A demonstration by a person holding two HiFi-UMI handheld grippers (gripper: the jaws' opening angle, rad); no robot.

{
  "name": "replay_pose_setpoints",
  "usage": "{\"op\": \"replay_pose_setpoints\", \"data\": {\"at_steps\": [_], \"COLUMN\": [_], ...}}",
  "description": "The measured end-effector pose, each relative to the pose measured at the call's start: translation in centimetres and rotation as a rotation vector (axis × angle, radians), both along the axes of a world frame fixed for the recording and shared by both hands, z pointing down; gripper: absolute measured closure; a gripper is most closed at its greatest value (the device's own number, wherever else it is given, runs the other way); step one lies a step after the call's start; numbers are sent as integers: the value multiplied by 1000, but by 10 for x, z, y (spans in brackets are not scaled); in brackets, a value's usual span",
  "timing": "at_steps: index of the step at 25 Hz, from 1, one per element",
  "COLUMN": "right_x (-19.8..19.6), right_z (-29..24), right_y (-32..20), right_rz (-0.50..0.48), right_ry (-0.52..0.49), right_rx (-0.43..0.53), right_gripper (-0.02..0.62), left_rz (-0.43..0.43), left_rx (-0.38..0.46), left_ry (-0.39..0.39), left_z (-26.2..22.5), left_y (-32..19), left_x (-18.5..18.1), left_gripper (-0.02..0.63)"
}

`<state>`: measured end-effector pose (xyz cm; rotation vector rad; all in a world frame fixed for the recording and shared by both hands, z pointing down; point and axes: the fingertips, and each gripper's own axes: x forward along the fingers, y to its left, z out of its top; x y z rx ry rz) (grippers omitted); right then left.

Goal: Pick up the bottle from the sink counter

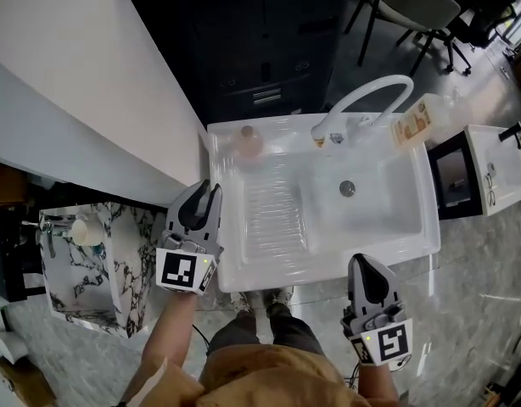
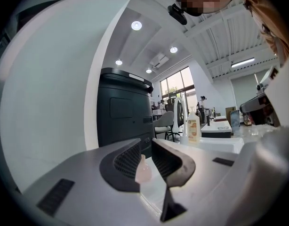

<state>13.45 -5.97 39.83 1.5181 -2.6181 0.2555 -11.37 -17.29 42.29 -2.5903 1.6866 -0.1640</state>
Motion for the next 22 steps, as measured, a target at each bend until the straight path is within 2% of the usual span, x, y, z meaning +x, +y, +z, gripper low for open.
{"op": "replay_pose_setpoints", "data": {"at_steps": [22], "right_x": [-2], "right_z": [29], "right_y": [-24], "right_rz": [-15], "right_ry": [-16], "right_rx": [-45], "right_gripper": [595], "left_rz": [30], "left_rx": [-38], "left_ry": [-40], "left_z": [44], "left_y": [-60], "left_x": [25], "left_gripper": [502]}}
